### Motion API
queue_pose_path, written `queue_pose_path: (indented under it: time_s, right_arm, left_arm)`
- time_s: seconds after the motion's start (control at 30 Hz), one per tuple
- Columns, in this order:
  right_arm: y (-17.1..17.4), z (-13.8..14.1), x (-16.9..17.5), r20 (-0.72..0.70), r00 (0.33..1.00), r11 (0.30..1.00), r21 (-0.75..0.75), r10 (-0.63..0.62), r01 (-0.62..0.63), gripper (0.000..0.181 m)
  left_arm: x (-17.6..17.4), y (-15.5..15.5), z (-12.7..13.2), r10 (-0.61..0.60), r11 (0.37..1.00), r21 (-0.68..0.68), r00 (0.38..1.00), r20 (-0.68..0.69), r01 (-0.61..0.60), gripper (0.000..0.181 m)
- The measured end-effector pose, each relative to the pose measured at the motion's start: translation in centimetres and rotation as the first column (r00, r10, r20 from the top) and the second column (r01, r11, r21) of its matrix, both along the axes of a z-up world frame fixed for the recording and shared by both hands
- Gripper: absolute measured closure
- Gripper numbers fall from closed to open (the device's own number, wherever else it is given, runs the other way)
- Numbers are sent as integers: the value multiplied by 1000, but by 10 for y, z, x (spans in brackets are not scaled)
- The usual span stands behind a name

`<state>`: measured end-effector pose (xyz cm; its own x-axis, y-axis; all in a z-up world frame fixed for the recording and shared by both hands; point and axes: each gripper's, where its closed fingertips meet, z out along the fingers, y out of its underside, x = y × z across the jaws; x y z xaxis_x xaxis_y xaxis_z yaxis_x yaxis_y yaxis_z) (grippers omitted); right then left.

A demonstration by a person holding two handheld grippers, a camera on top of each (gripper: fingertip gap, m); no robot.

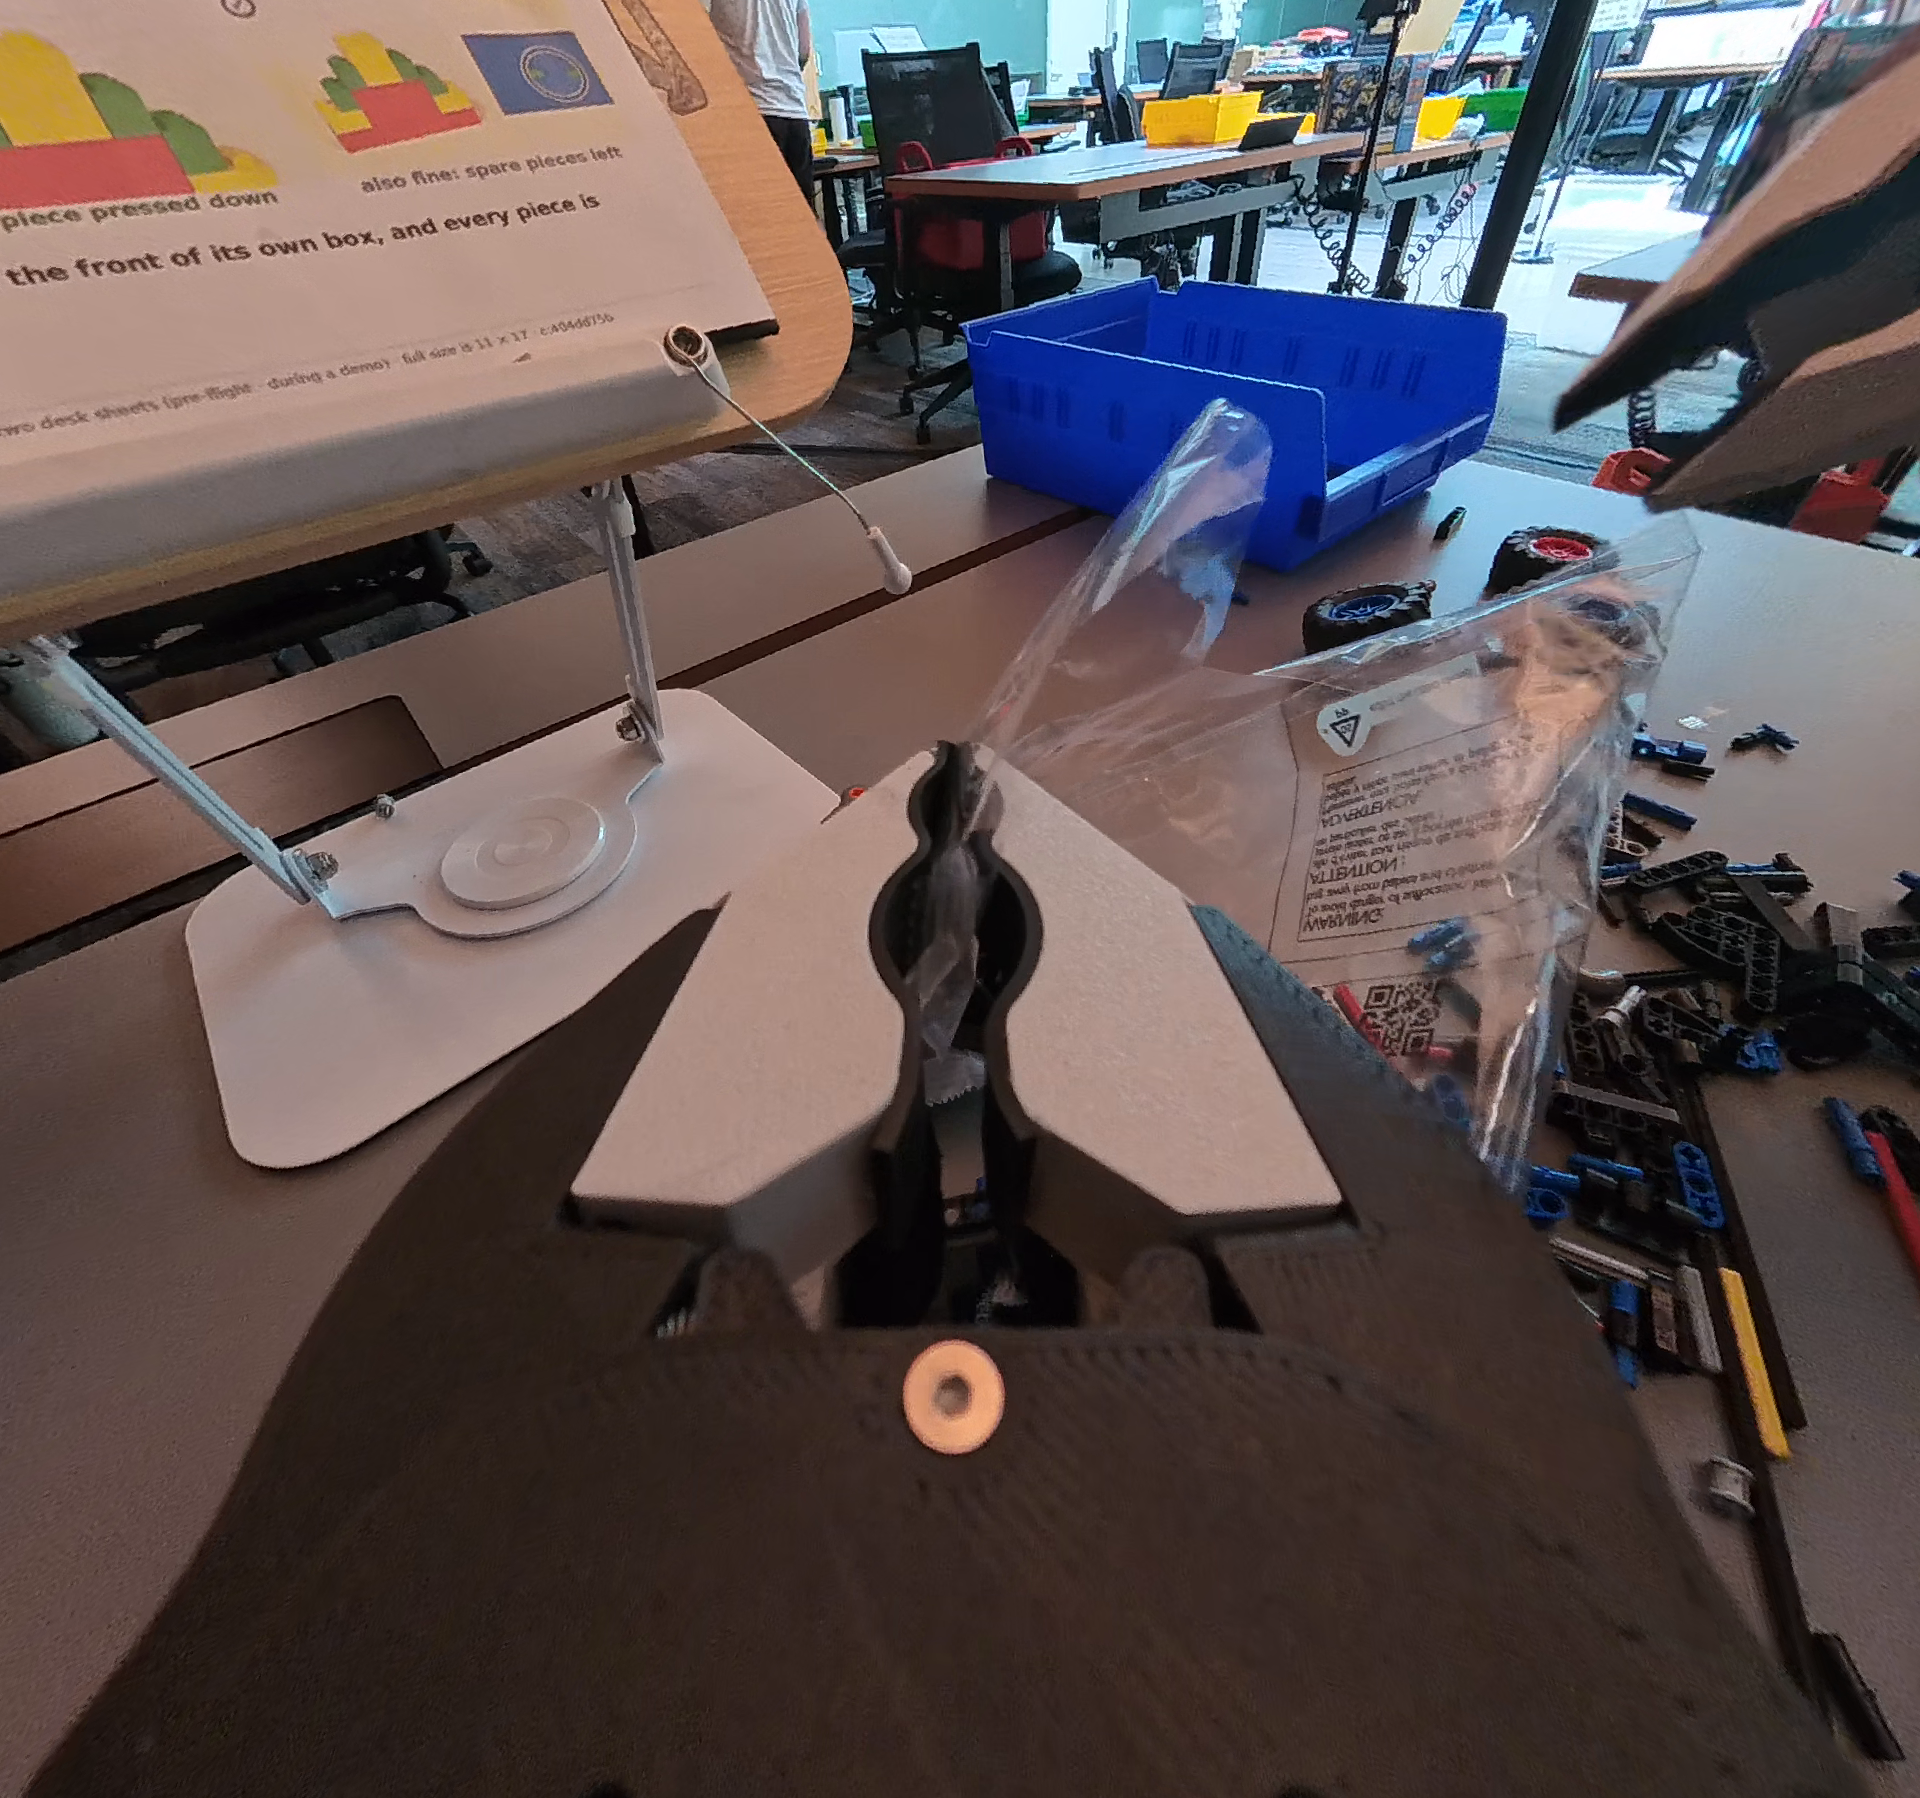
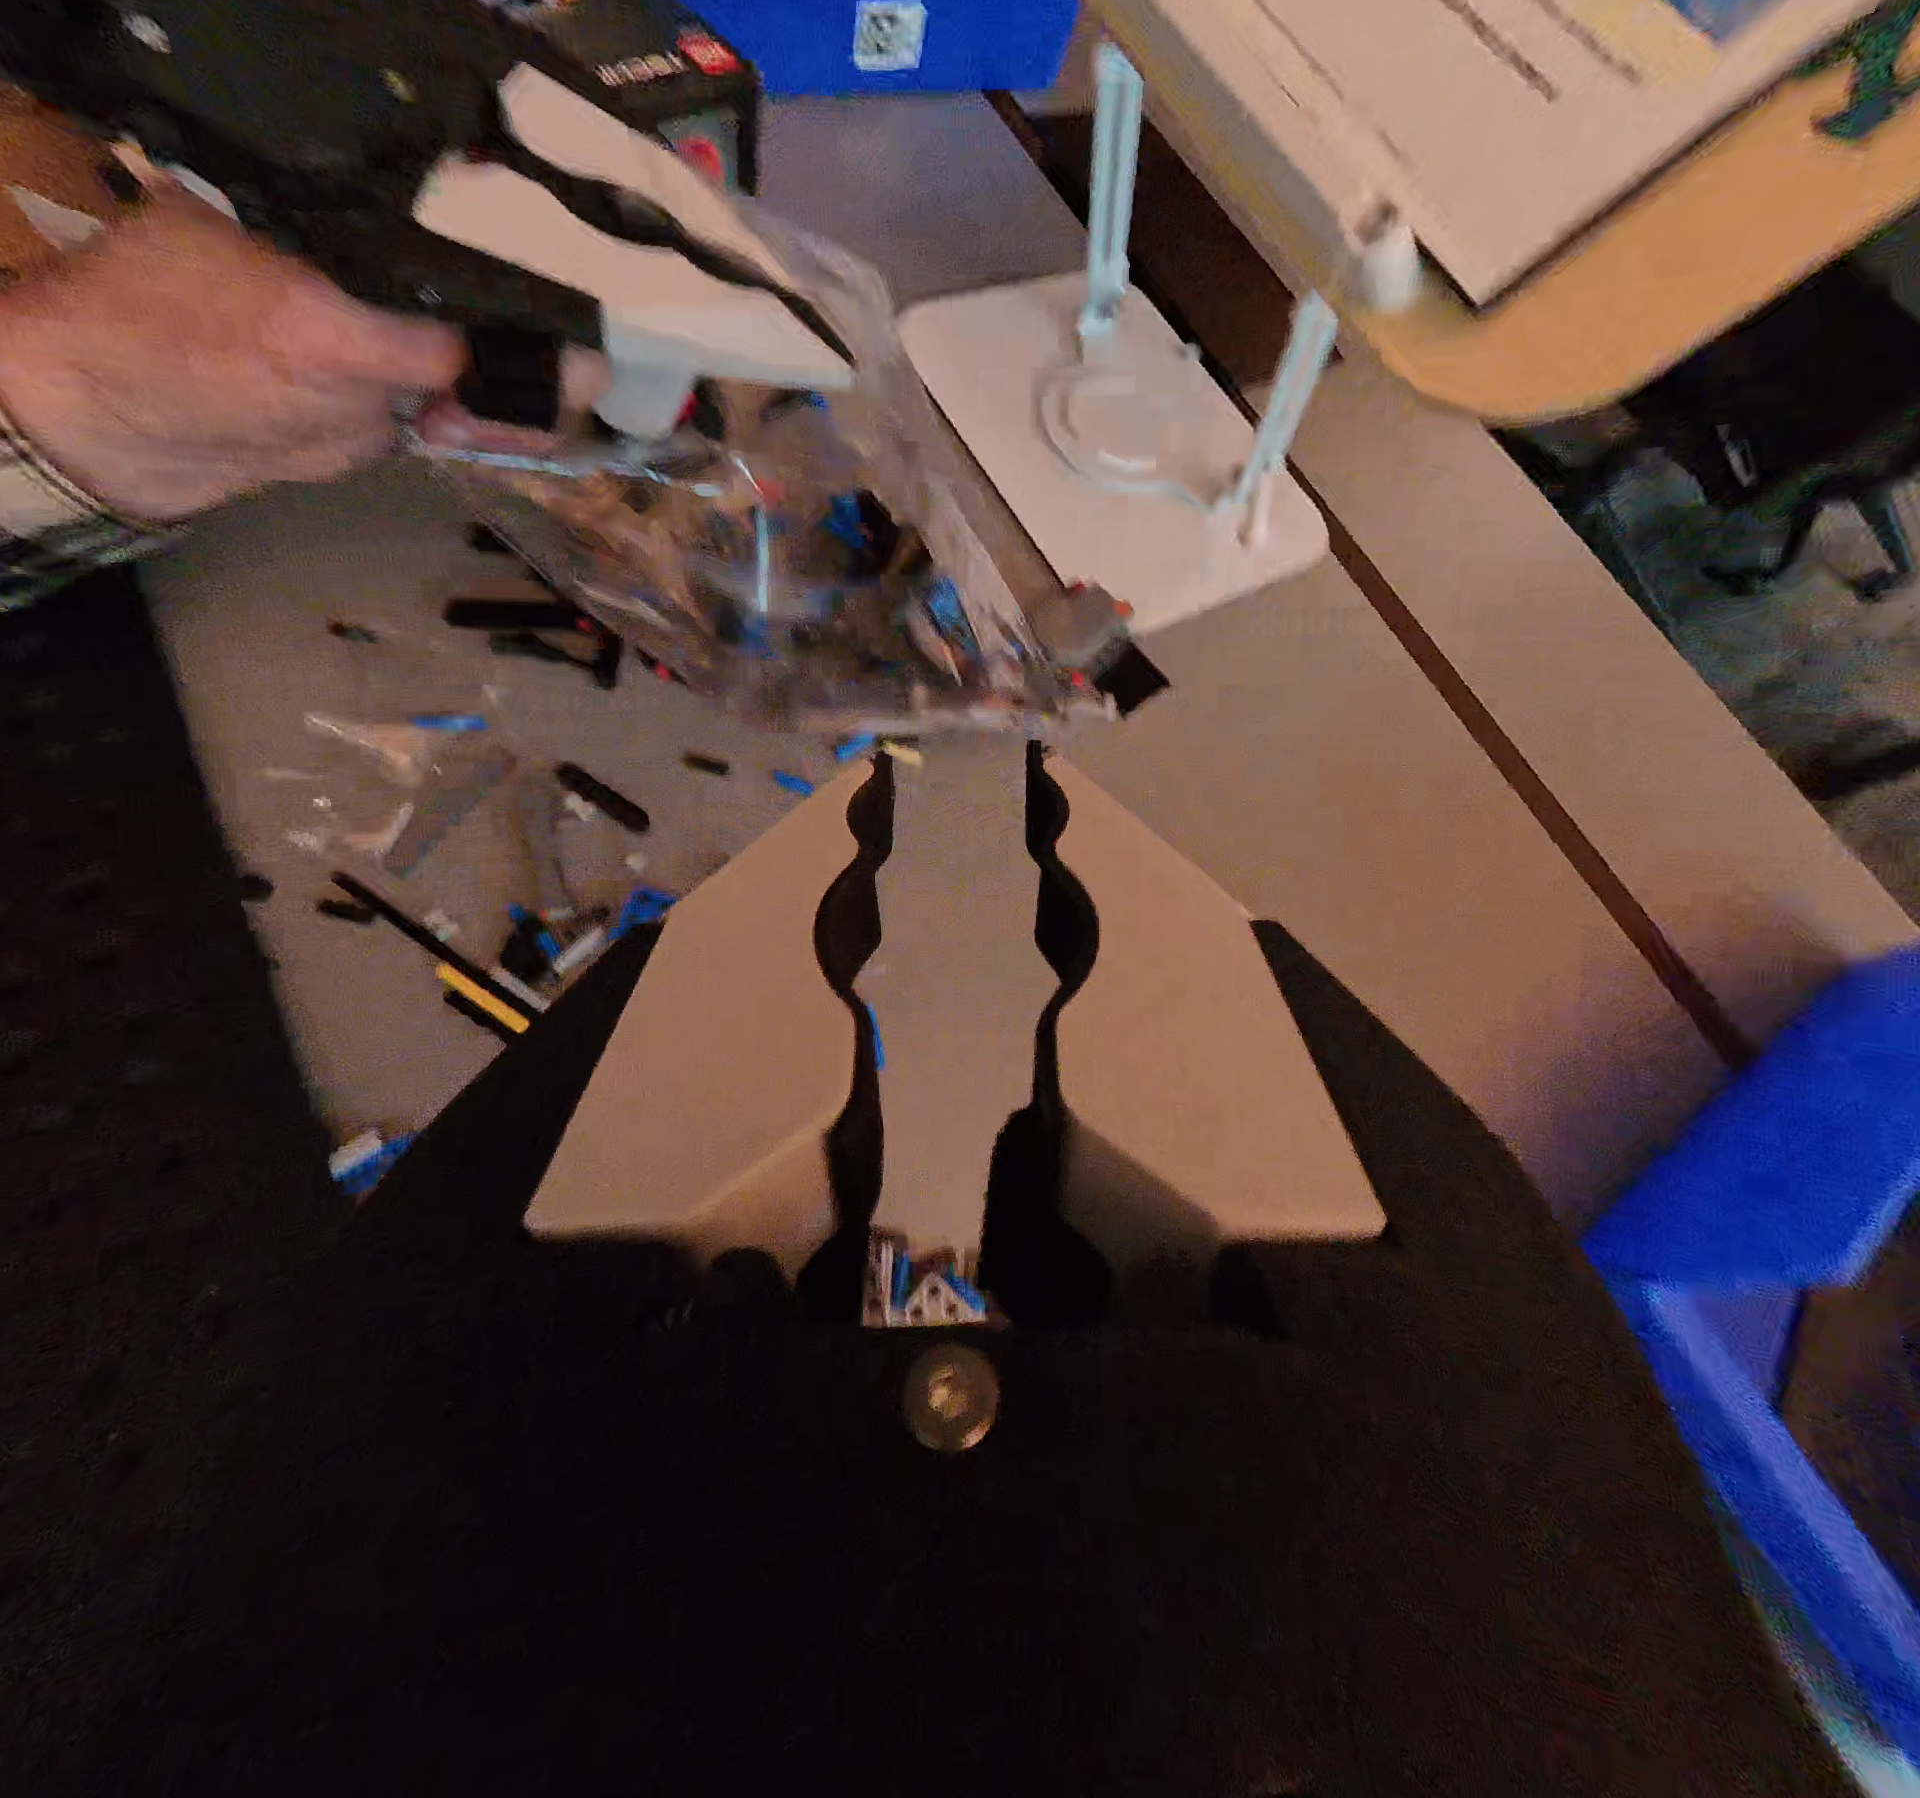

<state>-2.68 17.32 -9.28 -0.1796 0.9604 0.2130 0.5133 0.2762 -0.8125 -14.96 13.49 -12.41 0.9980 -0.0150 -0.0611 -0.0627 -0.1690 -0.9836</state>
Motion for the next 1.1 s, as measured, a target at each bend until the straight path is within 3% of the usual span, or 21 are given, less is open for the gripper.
queue_pose_path:
  time_s: [0.13,0.27,0.4,0.53,0.73,0.9,1.0,1.1]
  right_arm:
    - [65,-34,77,125,966,974,8,-228,228,161]
    - [97,-91,137,296,894,932,-32,-337,362,157]
    - [110,-140,166,408,826,900,-23,-390,436,157]
    - [111,-162,170,435,819,893,-67,-375,445,160]
    - [104,-158,161,392,859,911,-107,-330,399,181]
    - [92,-115,142,286,909,936,-93,-302,340,181]
    - [64,-65,112,129,970,967,-128,-205,221,181]
    - [14,-8,73,-35,998,995,-86,-45,42,181]
  left_arm:
    - [1,0,1,-3,1000,2,1000,0,3,181]
    - [0,0,1,3,1000,1,1000,-4,-3,181]
    - [-2,-1,0,11,1000,-1,1000,-2,-11,181]
    - [-2,0,-1,13,1000,-4,1000,-2,-13,181]
    - [-2,0,-1,12,1000,-3,1000,-2,-12,181]
    - [3,1,-2,0,1000,-6,1000,-9,0,181]
    - [6,2,-2,-8,1000,-6,1000,-13,8,181]
    - [9,3,-1,-18,1000,-7,1000,-18,18,181]
